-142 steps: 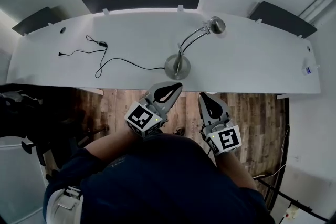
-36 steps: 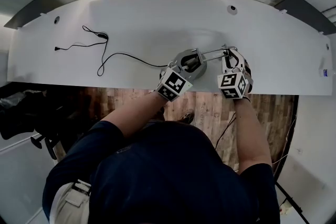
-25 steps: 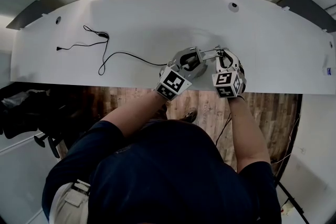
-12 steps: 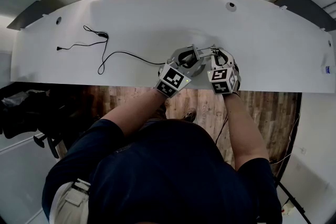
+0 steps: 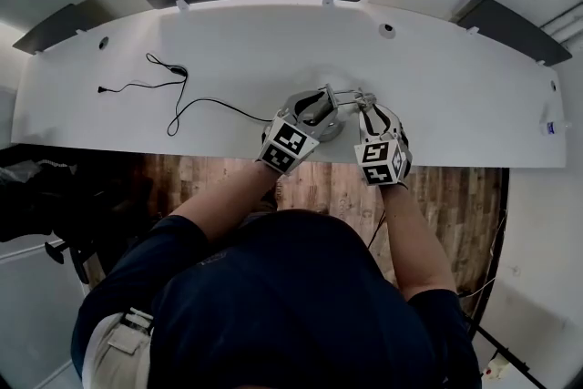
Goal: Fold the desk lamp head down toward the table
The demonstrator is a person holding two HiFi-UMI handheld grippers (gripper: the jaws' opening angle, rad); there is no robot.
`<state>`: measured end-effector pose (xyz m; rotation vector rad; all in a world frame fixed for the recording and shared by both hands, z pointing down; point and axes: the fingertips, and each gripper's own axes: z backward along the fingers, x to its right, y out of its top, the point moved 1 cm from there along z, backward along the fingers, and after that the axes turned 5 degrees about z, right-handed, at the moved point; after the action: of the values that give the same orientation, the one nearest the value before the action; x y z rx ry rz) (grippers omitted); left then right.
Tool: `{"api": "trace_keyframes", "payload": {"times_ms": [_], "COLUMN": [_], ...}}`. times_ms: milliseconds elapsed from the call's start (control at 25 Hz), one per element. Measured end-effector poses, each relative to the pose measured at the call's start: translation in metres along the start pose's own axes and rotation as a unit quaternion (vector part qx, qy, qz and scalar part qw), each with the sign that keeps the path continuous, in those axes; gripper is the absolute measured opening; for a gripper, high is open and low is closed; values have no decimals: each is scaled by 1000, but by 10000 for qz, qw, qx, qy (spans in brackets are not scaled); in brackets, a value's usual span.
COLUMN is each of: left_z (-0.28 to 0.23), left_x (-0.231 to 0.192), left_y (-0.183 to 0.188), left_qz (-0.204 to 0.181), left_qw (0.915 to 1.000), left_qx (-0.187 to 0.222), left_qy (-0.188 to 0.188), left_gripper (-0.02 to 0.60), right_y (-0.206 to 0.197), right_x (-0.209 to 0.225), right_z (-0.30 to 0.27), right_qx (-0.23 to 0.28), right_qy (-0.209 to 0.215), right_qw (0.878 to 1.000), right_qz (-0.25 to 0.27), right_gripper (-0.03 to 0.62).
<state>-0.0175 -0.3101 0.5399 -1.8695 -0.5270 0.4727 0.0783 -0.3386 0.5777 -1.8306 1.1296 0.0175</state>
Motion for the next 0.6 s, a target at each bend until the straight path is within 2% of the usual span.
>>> {"api": "trace_keyframes", "payload": {"times_ms": [120,320,440,600], "left_z": [21,56,75,96], "left_x": [6,32,54,79], "left_y": [9,37,57,80], "left_qz": [110,191,137,66], "left_qw": [9998,9981,9959,9924], "left_qx": [134,521,703,863], "left_qy": [-22,-274,-558,-873], "left_gripper": [153,152,106,34], "right_y": [9,37,58,79], "right_x": [-6,-17,-22,-26], "right_z": [30,80,110,145], "right_qx": [172,745,1092,1472], "right_qy": [54,138,227,254], "right_qw": [9996,9930,9852,9780], "right_qz": [-206,-912,-1304,-1457], "right_gripper": [115,92,75,46]}}
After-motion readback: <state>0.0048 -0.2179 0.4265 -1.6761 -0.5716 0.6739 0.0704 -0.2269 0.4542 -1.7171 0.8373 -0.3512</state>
